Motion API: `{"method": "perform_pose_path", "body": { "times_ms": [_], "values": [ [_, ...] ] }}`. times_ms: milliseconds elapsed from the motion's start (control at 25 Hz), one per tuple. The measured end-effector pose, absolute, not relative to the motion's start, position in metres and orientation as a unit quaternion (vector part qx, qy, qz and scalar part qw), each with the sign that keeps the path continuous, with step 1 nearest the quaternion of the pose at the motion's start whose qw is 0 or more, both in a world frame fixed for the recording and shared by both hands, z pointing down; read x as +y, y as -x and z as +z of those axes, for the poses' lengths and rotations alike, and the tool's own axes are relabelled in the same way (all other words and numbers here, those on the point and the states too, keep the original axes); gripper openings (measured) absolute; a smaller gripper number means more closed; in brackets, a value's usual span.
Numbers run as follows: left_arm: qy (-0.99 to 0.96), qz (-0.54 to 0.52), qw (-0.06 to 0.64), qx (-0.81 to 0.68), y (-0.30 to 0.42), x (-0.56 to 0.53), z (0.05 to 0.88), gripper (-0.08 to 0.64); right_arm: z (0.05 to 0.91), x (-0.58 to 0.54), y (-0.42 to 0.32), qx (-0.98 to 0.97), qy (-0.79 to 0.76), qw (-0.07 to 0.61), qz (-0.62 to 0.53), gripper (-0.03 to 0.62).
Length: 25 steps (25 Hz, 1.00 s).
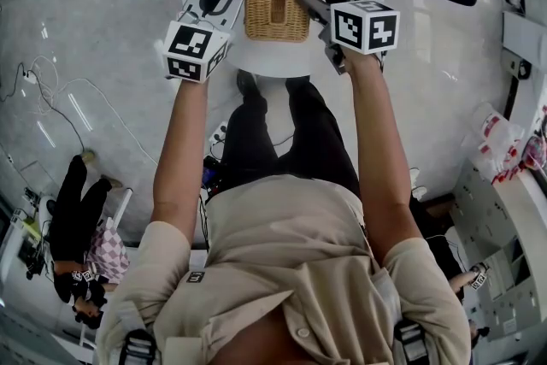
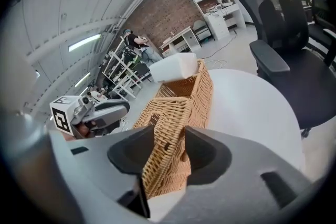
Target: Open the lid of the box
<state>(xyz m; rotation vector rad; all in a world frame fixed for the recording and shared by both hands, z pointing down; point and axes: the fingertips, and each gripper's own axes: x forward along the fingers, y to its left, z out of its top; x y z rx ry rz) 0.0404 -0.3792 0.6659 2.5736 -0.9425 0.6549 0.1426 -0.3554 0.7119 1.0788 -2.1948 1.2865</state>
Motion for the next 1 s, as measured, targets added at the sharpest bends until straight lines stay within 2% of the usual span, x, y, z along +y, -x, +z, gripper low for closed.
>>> {"method": "perform_pose_path", "body": {
  "times_ms": [160,360,1000],
  "values": [
    [-0.902,0.227,0.162,-0.33,-0.038,-0.381,0.663,0.014,0.705,-0.355,-0.142,-0.78,-0.386,0.184,0.457,0.166],
    [-0.904,0.22,0.165,-0.326,-0.037,-0.379,0.66,0.014,0.687,-0.358,-0.142,-0.784,-0.395,0.169,0.447,0.107],
    [-0.923,0.19,0.158,-0.295,-0.06,-0.366,0.621,0.014,0.644,-0.366,-0.128,-0.804,-0.386,0.149,0.426,0.092]
  ]
}}
